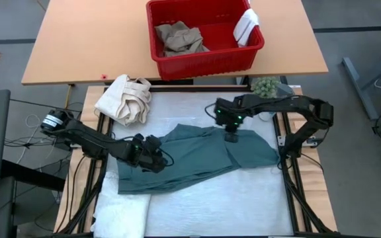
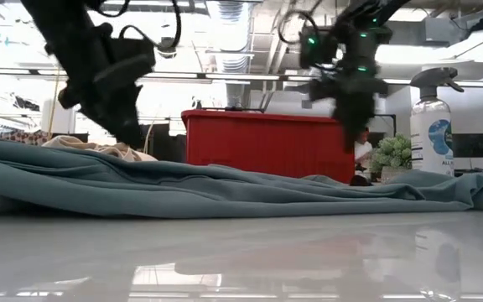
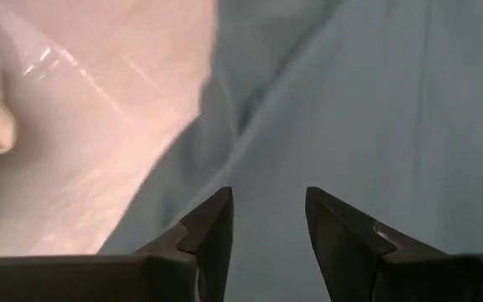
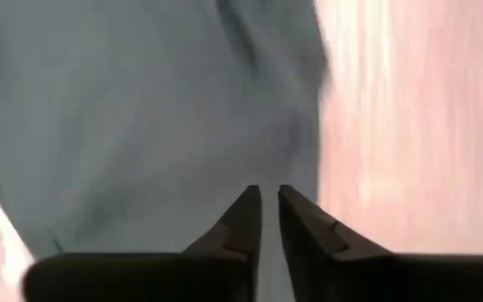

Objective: Fold Laundry from Bin
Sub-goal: Fold the blue pants

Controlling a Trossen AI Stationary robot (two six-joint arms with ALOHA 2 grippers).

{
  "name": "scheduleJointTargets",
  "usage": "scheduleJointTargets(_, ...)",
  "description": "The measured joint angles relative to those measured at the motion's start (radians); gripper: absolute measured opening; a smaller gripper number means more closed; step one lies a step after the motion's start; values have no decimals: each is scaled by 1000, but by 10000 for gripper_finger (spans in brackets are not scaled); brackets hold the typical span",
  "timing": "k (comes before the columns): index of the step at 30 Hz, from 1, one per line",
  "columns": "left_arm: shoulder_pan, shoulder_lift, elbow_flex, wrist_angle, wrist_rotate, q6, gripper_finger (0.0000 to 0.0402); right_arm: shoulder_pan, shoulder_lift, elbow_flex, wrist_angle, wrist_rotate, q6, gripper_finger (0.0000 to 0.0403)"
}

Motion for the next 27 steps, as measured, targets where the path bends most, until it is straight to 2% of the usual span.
scheduleJointTargets(3, -2, -5, -37, -16, 46, 69, 141, -30, -29, -32, -118, 39, 96, 113)
scheduleJointTargets(8, -26, -14, -116, 19, 126, 93, 141, -54, -89, -149, -158, 35, 434, 177)
scheduleJointTargets(13, -50, -13, -195, 70, 221, 153, 141, -33, -151, -292, -150, 49, 683, 204)
scheduleJointTargets(17, -53, -15, -227, 65, 233, 181, 141, -26, -199, -368, -129, 59, 754, 202)
scheduleJointTargets(23, -53, -17, -259, 81, 237, 202, 141, -63, -252, -451, -172, 76, 757, 195)
scheduleJointTargets(27, -53, -17, -262, 86, 240, 202, 141, -86, -301, -461, -185, 90, 758, 195)
